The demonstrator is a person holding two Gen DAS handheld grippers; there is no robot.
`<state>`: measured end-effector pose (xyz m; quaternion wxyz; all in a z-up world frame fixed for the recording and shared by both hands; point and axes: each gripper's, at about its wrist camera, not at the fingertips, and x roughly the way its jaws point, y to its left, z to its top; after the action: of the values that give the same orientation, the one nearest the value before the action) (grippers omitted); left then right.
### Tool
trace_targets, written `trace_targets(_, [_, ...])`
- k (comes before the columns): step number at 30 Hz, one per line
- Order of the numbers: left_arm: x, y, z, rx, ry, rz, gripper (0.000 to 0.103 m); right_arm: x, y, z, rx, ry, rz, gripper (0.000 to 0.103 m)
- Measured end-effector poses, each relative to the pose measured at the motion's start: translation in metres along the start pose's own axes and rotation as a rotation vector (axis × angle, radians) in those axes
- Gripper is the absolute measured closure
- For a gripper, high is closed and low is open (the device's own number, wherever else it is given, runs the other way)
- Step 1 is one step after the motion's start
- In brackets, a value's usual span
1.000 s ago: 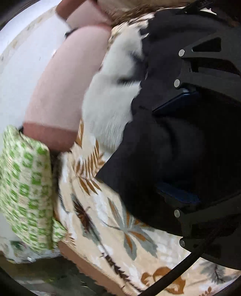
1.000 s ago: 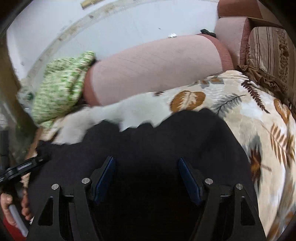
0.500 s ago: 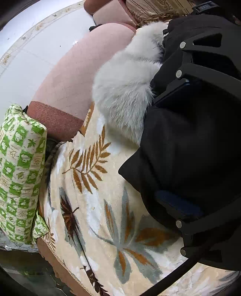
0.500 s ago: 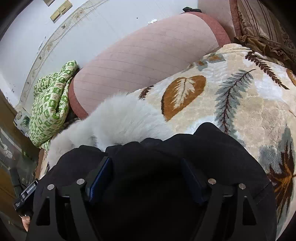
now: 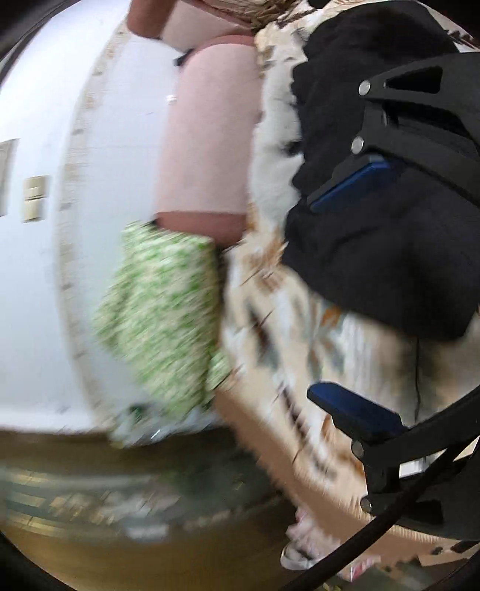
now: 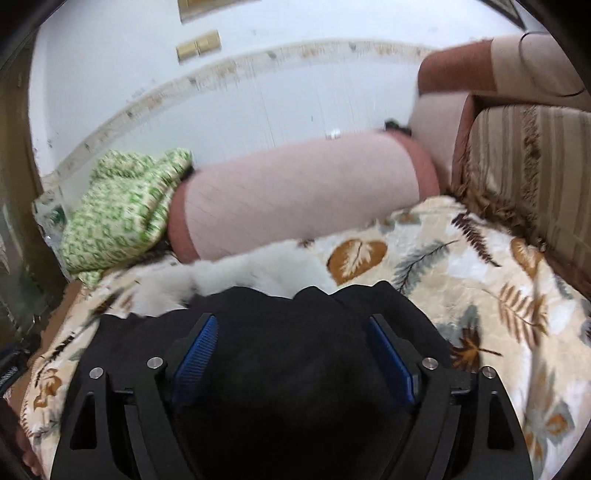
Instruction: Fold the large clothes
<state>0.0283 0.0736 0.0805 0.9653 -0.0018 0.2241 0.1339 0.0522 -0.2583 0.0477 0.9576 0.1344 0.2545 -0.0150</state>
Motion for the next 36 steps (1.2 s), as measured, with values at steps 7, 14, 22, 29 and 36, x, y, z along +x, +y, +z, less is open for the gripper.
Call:
trace_targets(7, [-0.094,0.054,-0.011,-0.107,-0.149,0.09,0.003,-0.072,0.008,-0.043,-0.079,-0.098,-0.052,0.006])
trace_targets(14, [-0.118,0.05,-0.003,-0.077,-0.114,0.004,0.003,-0.091,-0.013,-0.049,-0.073,-0.103,-0.167,0.005])
trace_targets(22, [-0.074,-0.004,0.003,-0.075,-0.097,-0.142,0.003,-0.047,-0.019,-0.022,-0.193,-0.079,-0.304,0.0])
trace_targets(29, [-0.037,-0.006,-0.028,-0.115,-0.1,-0.113,0.003,-0.022,-0.01,-0.042,-0.195,-0.012,-0.215,0.0])
trace_targets(36, [0.002,-0.008,-0.037,-0.068,0.057,-0.073,0.003,-0.034,0.032,-0.059,-0.358,-0.107,-0.221,0.0])
